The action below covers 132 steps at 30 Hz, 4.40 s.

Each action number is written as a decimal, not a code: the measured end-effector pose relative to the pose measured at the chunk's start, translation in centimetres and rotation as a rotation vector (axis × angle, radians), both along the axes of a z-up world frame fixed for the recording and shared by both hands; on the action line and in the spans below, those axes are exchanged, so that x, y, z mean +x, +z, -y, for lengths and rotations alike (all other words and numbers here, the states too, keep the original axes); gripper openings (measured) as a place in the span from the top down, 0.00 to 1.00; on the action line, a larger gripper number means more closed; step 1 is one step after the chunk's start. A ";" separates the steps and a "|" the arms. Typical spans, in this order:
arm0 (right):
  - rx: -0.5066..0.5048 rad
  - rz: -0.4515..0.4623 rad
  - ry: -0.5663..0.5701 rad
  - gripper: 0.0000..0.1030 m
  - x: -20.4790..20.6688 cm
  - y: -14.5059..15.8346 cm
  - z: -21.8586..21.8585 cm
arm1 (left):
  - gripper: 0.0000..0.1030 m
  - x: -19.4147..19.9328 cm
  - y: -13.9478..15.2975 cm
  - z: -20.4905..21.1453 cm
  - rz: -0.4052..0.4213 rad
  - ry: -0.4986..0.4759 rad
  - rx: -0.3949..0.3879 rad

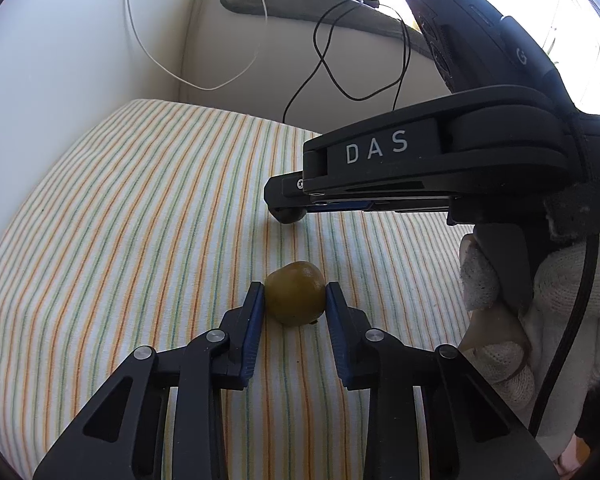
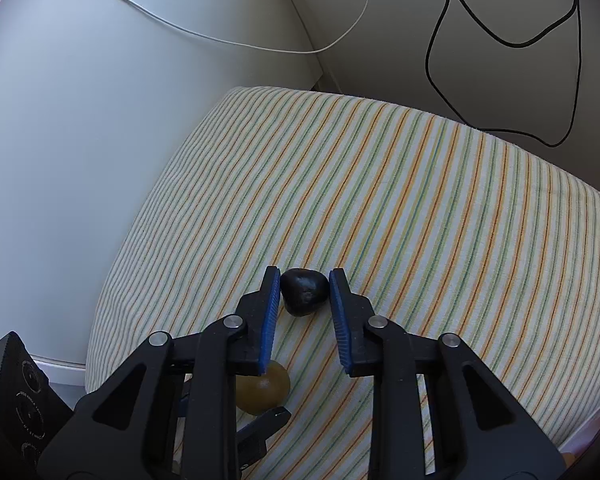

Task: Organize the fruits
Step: 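Close the left tool on the green-yellow plum while the right tool grasps the dark plum, then carry the green-yellow plum and dark plum over the floral plate, then lower both plums into the plate and open both tools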

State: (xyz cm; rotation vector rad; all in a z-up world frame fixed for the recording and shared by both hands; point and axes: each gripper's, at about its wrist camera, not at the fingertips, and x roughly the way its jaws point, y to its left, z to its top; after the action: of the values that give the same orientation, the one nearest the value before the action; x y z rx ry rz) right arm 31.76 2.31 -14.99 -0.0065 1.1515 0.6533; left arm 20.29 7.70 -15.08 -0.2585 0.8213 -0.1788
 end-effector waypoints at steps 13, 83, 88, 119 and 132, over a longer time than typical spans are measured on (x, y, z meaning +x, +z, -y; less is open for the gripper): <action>0.025 0.055 0.009 0.75 -1.9 3.0 2.0 | 0.73 -1.9 1.1 0.3 0.034 0.003 0.015; 0.057 0.237 -0.269 0.75 -11.7 7.3 32.8 | 0.73 -8.8 6.7 21.2 0.139 -0.365 0.040; 0.047 0.231 -0.276 0.75 -11.0 6.5 33.5 | 0.73 -8.4 6.4 21.8 0.127 -0.369 0.053; 0.029 0.248 -0.266 0.49 -10.7 5.3 32.9 | 0.60 -8.5 6.7 21.4 0.136 -0.337 0.071; 0.053 0.330 -0.281 0.43 -15.2 7.4 33.3 | 0.38 -10.8 7.9 20.0 0.167 -0.295 0.061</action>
State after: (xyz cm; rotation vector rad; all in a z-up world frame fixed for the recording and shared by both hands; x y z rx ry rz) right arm 16.53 -30.98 -7.58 0.0883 0.7969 0.4132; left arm 9.52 -12.25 -7.18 -0.0622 0.6949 -0.4450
